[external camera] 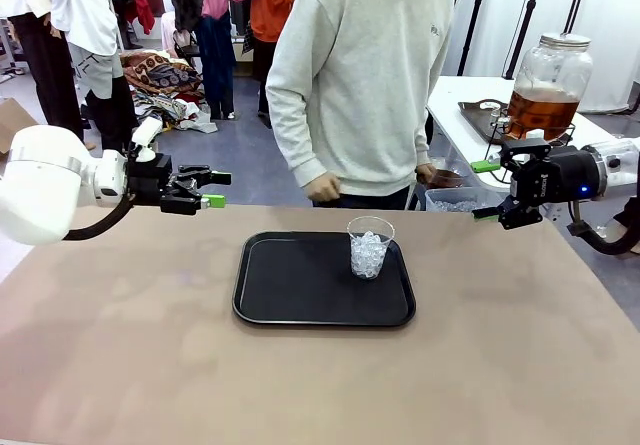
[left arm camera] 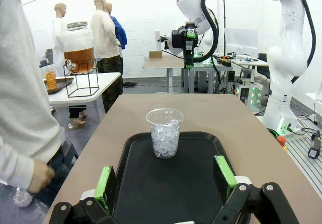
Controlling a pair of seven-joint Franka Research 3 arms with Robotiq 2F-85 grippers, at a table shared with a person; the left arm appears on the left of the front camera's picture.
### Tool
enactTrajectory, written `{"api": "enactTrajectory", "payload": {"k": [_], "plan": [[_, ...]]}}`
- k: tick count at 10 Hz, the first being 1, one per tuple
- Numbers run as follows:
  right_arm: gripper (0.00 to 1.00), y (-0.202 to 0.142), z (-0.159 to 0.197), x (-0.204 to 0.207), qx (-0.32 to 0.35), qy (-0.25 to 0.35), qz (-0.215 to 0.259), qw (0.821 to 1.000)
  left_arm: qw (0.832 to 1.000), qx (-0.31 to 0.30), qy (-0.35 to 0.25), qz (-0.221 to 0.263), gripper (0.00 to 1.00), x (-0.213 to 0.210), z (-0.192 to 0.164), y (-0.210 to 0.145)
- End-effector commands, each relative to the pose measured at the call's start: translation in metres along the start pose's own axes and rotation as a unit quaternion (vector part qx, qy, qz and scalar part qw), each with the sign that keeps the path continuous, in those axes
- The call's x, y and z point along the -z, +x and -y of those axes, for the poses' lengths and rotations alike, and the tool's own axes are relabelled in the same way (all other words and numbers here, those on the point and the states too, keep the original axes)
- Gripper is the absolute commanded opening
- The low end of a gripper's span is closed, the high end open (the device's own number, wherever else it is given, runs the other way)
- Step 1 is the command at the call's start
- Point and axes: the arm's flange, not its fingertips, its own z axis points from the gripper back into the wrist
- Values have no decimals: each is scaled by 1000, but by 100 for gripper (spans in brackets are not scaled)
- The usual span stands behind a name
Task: Pour the drink into the iced cup.
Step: Pick up the iced cup indicated by the human and present it to them.
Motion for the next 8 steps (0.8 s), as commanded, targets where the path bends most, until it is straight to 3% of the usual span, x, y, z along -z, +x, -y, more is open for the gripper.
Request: {"api": "enactTrajectory", "payload": {"k": [1, 8], "plan": [[100, 0, -1, 1, 0, 0, 3, 1000, 1000, 0, 5, 4, 100, -1, 2, 0], [100, 0, -1, 1, 0, 0, 3, 1000, 1000, 0, 5, 4, 100, -1, 2, 0]]}}
